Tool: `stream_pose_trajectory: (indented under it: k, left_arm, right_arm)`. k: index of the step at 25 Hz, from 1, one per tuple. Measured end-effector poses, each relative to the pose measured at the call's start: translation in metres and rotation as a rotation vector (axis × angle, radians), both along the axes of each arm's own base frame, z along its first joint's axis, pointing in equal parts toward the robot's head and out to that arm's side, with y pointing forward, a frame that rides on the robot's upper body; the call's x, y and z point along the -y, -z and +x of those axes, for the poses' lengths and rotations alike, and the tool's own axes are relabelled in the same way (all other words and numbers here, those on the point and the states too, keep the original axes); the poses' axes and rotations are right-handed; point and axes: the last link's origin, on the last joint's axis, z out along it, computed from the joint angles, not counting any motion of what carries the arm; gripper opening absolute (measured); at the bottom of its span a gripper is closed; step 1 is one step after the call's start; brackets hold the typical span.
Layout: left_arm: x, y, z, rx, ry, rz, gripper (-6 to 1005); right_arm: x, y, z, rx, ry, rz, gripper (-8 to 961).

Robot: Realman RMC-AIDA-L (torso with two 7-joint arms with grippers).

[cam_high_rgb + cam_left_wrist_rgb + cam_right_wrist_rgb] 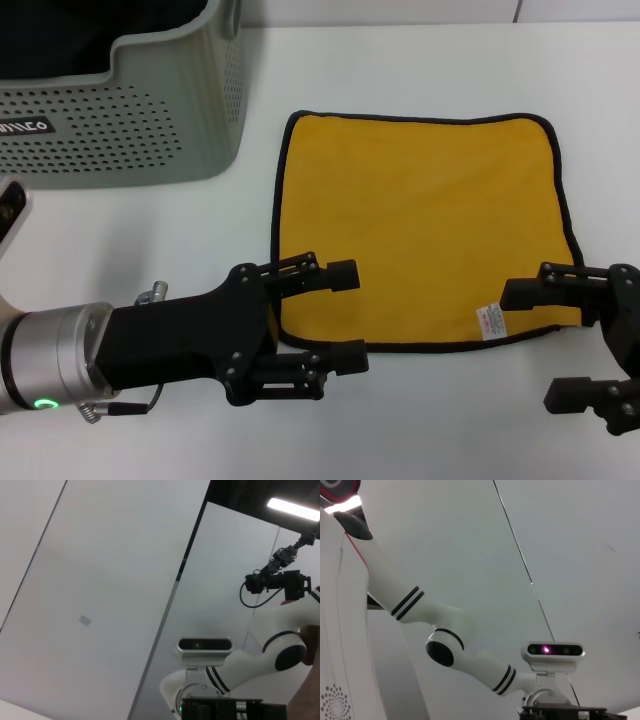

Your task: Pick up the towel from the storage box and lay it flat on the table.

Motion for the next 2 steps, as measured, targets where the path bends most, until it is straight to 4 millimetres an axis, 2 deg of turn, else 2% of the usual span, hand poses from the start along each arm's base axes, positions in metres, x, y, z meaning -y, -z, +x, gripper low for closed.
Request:
stream_pose_trajectory:
  k: [2]
  left_arm:
    - [0.0000, -0.0001, -0.0002, 0.002, -0.003, 0.003, 814]
  right_arm:
    - [0.0002, -0.0003, -0.0001, -0.002, -0.001, -0.001, 841]
